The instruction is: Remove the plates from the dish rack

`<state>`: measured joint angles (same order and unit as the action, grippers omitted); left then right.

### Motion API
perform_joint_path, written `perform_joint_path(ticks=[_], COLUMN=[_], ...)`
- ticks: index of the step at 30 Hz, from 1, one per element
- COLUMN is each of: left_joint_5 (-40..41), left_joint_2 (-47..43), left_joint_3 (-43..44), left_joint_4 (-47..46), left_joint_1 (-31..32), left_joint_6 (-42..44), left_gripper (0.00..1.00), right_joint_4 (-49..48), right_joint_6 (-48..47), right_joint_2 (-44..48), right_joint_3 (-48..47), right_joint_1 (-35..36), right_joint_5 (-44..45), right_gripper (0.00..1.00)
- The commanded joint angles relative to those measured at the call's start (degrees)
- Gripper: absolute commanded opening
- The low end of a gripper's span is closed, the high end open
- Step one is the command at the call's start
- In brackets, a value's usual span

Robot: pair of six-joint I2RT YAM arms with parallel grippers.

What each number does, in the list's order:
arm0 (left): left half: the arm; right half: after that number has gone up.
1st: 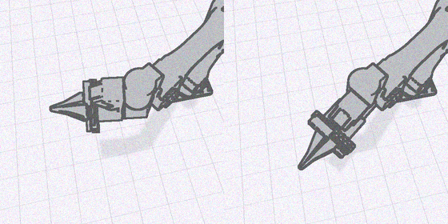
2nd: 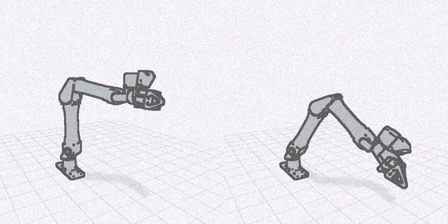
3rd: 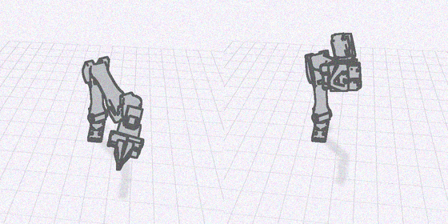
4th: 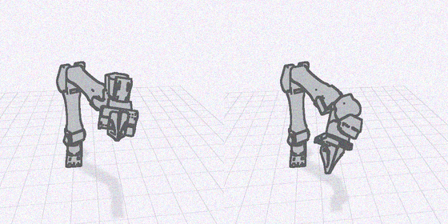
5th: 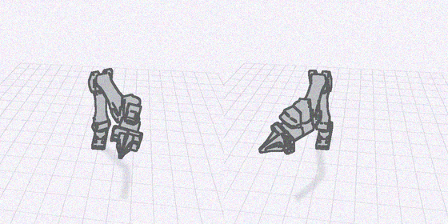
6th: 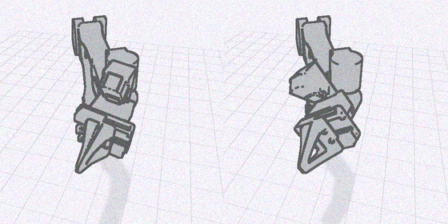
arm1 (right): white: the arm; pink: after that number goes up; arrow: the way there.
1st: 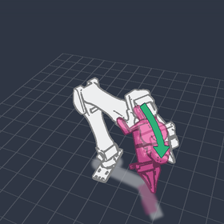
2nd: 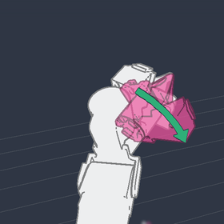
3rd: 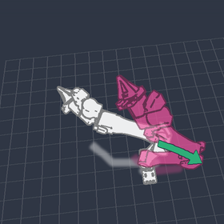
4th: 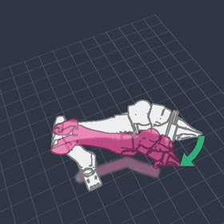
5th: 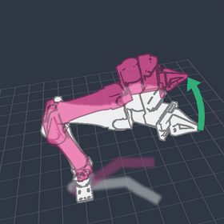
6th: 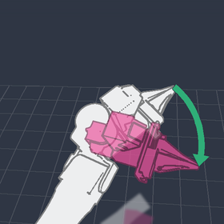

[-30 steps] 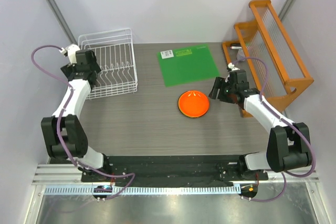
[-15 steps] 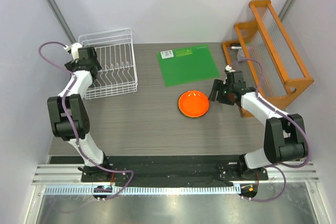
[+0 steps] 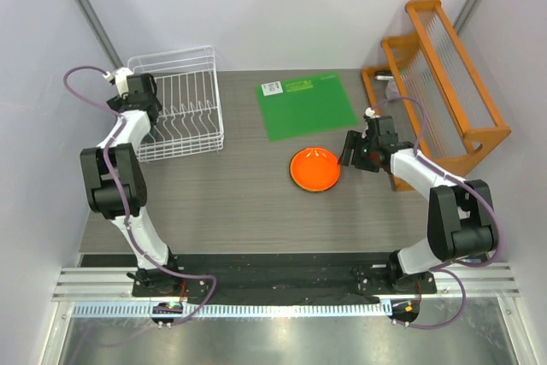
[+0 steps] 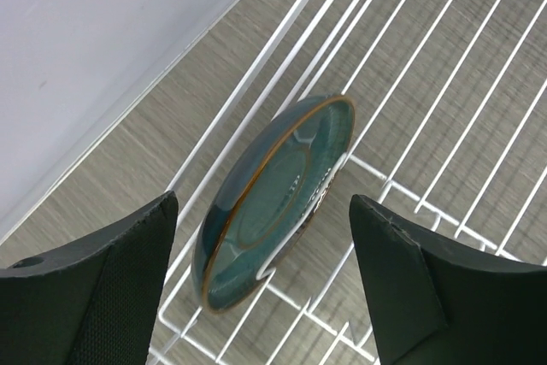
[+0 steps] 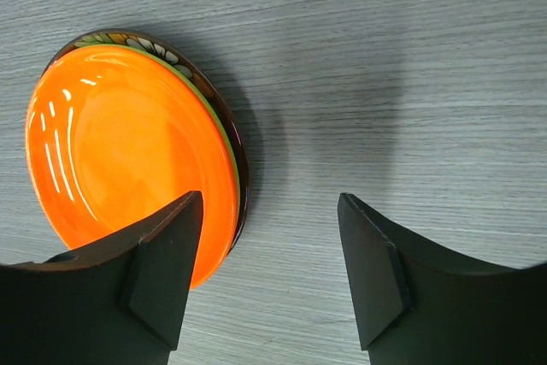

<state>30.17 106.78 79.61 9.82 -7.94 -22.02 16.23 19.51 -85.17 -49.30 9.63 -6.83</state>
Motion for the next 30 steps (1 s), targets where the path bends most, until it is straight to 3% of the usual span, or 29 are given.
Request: perform_joint_path(ticks=[1,9,16,21,30], left_joint_5=[1.9,2.1,2.3,2.2,0.6], left_joint_2=[1.8,4.1,4.5,2.6,-0.7], left_joint_3=[3.1,3.4,3.9,1.8,-3.2], left_joint_4=[-2.5,-2.6,-2.3,-4.3,-7.9], left_joint_1=[-0.7,-1.5,-2.2,-2.4,-3.0], left_joint_6=[-0.2,-0.9,-1.8,-2.3,-5.0], left_gripper=[0.79,0.77,0.69,0.63,0.62], right_joint_4=[-2.3,-2.3,-2.4,-2.5,-2.5], right_joint_6=[-0.8,-0.9,-0.8,-0.6,-0.7], right_joint_2=[-0.2,-1.3,-2.4,-2.5,-3.1], right_joint_3=[-1.8,-2.0,-2.2,-2.0,-2.0], right_joint_1=[0.1,0.0,0.0,0.0,0.0], right_joint_5=[-0.6,-0.9,-1.4,-1.4,-2.4], right_gripper=[0.69,0.69,0.68,0.68,0.68])
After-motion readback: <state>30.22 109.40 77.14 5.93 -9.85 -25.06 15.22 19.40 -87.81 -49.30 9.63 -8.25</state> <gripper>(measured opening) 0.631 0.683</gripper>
